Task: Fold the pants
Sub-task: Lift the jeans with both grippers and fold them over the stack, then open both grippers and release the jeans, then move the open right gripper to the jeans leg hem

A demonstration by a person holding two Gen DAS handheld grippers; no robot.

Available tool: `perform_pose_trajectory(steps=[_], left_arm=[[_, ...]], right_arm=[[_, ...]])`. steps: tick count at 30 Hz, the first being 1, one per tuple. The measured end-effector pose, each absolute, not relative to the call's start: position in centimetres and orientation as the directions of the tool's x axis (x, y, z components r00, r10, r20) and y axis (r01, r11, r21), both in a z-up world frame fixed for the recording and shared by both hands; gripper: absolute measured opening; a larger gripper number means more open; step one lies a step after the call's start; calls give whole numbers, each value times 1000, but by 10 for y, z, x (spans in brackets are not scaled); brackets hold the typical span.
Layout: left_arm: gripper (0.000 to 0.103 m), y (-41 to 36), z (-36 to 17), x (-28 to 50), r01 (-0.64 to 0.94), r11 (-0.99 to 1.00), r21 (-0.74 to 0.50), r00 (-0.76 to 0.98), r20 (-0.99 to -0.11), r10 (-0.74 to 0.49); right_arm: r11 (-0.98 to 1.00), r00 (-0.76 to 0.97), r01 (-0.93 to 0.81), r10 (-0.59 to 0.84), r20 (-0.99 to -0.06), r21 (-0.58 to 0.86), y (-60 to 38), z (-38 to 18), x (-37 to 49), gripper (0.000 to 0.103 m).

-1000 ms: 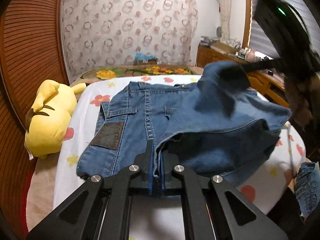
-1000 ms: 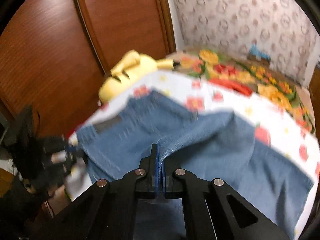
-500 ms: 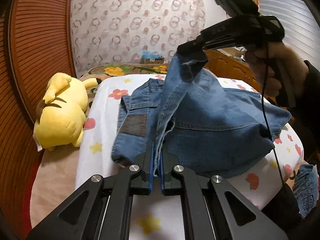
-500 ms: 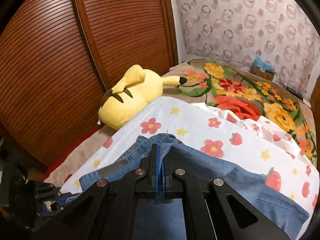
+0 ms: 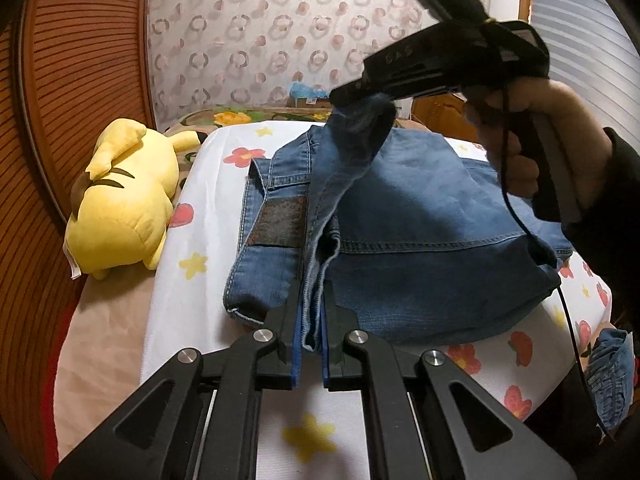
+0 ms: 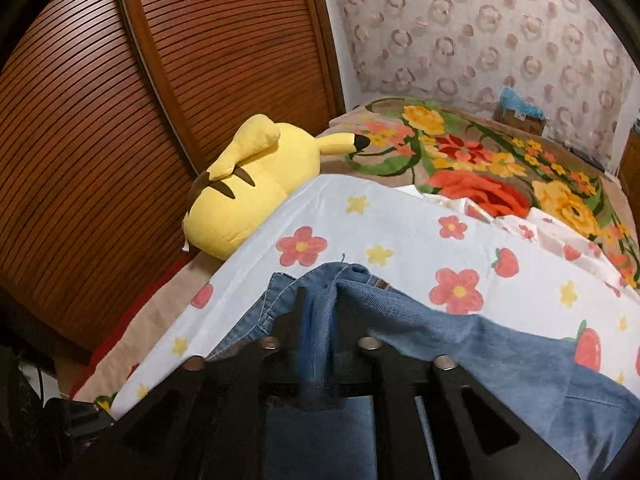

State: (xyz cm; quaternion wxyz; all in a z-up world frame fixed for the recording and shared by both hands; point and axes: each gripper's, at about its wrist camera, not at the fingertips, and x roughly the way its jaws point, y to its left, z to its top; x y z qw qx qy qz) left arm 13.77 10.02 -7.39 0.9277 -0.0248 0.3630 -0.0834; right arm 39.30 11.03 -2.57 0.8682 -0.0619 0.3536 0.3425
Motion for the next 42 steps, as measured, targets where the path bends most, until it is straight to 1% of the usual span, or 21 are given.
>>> perform_pose_trajectory(steps=[1, 2, 7, 11, 13, 15, 16, 17, 18, 21, 23, 25, 32, 35, 38, 42], left_arm=[[7, 101, -74, 138, 134, 985, -111, 722, -669, -174], [7, 101, -74, 138, 133, 985, -112, 723, -669, -173], [7, 101, -75, 138, 130, 986, -100, 721, -673, -163], [16, 101, -71, 135, 117, 990, -82, 728, -671, -142], [24, 102, -68, 132, 110, 991, -78, 735, -665, -134], [24, 103, -67, 131, 108, 992, -72, 735, -665, -129], [29, 102, -65, 130, 109, 992, -69, 737, -664, -127], [39, 101, -64, 128, 109, 992, -66, 738, -663, -126], [44, 100, -62, 127, 112, 992, -64, 741, -660, -126], [55, 96, -54, 123, 116, 992, -47, 756, -644, -119], [73, 93, -47, 121, 119, 992, -51, 767, -629, -125], [80, 88, -39, 121, 131, 989, -62, 783, -606, -142], [82, 51, -23, 129, 167, 983, -78, 807, -562, -182], [82, 28, -28, 137, 188, 979, -78, 794, -575, -198], [82, 6, -36, 144, 217, 972, -84, 776, -589, -225], [82, -15, -46, 153, 245, 966, -77, 755, -611, -240]], right_arm=[[765, 528, -632, 546, -650, 128, 107, -23, 391, 33], [771, 543, -624, 544, -640, 125, 101, -18, 389, 34], [780, 585, -610, 561, -585, 138, 68, 1, 376, 34], [794, 631, -601, 540, -558, 89, 26, 9, 353, 34], [800, 647, -595, 530, -548, 71, 0, 11, 340, 34], [809, 669, -586, 518, -533, 51, -29, 13, 324, 34], [814, 680, -580, 509, -527, 38, -41, 13, 316, 34], [819, 691, -573, 501, -522, 29, -56, 13, 307, 34], [824, 696, -566, 496, -519, 28, -70, 13, 299, 34], [839, 718, -544, 478, -506, 21, -106, 17, 271, 34], [850, 732, -526, 465, -498, 20, -131, 19, 256, 34], [865, 750, -501, 444, -489, 18, -151, 22, 243, 34], [901, 798, -433, 386, -462, 6, -198, 30, 188, 35], [916, 806, -400, 349, -479, -7, -208, 22, 174, 42], [936, 819, -350, 292, -495, -27, -217, 9, 164, 44], [955, 801, -298, 256, -541, 10, -230, -18, 159, 44]])
